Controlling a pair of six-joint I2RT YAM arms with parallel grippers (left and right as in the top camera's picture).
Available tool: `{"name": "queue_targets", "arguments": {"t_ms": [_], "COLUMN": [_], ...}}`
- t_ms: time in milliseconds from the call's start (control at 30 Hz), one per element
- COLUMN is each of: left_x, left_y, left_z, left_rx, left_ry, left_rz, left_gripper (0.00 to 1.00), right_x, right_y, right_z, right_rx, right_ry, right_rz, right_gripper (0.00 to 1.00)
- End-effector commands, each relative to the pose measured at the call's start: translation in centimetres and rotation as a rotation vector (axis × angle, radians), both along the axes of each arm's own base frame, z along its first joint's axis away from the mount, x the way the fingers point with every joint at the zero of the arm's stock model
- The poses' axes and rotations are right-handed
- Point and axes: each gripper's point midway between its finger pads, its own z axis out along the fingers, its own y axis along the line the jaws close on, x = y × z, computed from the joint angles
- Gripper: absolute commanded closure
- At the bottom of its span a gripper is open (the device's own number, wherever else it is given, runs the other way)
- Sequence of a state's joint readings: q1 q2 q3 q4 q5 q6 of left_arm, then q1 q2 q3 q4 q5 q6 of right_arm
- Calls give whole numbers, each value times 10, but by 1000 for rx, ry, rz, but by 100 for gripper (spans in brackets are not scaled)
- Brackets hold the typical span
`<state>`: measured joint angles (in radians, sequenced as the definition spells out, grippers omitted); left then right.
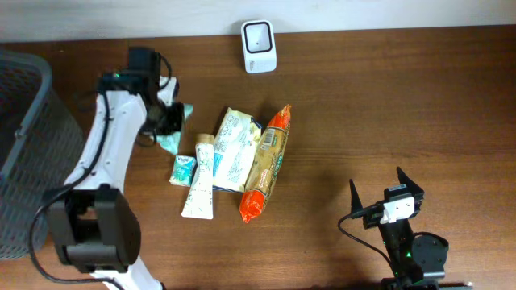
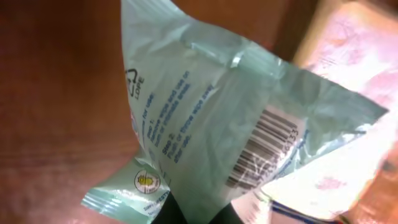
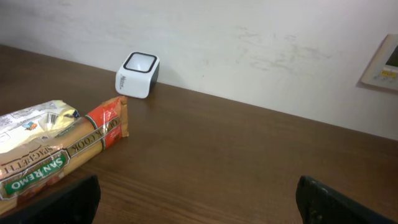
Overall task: Scan the item barcode
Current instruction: 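Grasp the light green wipes pack from the basket with the left gripper, then place the green wipes pack left of the tissue pack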
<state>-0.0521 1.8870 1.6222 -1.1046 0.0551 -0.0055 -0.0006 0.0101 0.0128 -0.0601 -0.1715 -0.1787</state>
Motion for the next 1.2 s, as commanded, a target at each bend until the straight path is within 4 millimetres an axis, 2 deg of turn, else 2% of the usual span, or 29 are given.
{"name": "queue_targets", "arguments": {"t_ms": [0,67,133,267,300,333,400,433,467,500,533,567,600,667,767,800,867,1000,1100,1167], "left_x": [-18,-24,-26,-22,-19,-18,-17,-10,-2,10,13,12,5,2,8,11,22,44,49,51], "left_y": [18,23,27,31,34,32,32,32,32,32,32,35,56,90,147,159,166,176,187,198], "left_z": [-40,-62,-70,-70,-69,-69,-63,-44,-17,31,65,99,128,151,155,153,148,139,115,112], "left_rx": [83,101,95,93,88,78,77,73,67,56,54,96,192,294,381,403,419,451,467,485], "left_ry": [40,50,59,44,31,27,19,-21,-85,-212,-301,-389,-464,-523,-545,-545,-558,-581,-522,-522], "left_rz": [55,80,117,130,151,150,151,155,157,161,147,52,11,0,44,37,-45,-71,-76,-63], "left_gripper": [100,100,100,71,45,3,1,1,1,1,1,1,0,0,1,0,1,1,1,1], "right_x": [0,0,0,0,0,0,0,0,0,0,0,0,0,0,0,0,0,0,0,0], "right_y": [-1,-1,-1,-1,-1,-1,-1,-1,-1,-1,-1,-1,-1,-1,-1,-1,-1,-1,-1,-1], "right_z": [-3,-3,-3,-3,-3,-3,-3,-3,-3,-3,-3,-3,-3,-3,-3,-3,-3,-3,-3,-3], "right_rx": [11,11,11,11,11,11,11,11,11,11,11,11,11,11,11,11,11,11,11,11], "right_ry": [6,6,6,6,6,6,6,6,6,6,6,6,6,6,6,6,6,6,6,6], "right_rz": [-3,-3,-3,-3,-3,-3,-3,-3,-3,-3,-3,-3,-3,-3,-3,-3,-3,-3,-3,-3], "right_gripper": [1,1,1,1,1,1,1,1,1,1,1,1,1,1,1,1,2,1,1,1]}}
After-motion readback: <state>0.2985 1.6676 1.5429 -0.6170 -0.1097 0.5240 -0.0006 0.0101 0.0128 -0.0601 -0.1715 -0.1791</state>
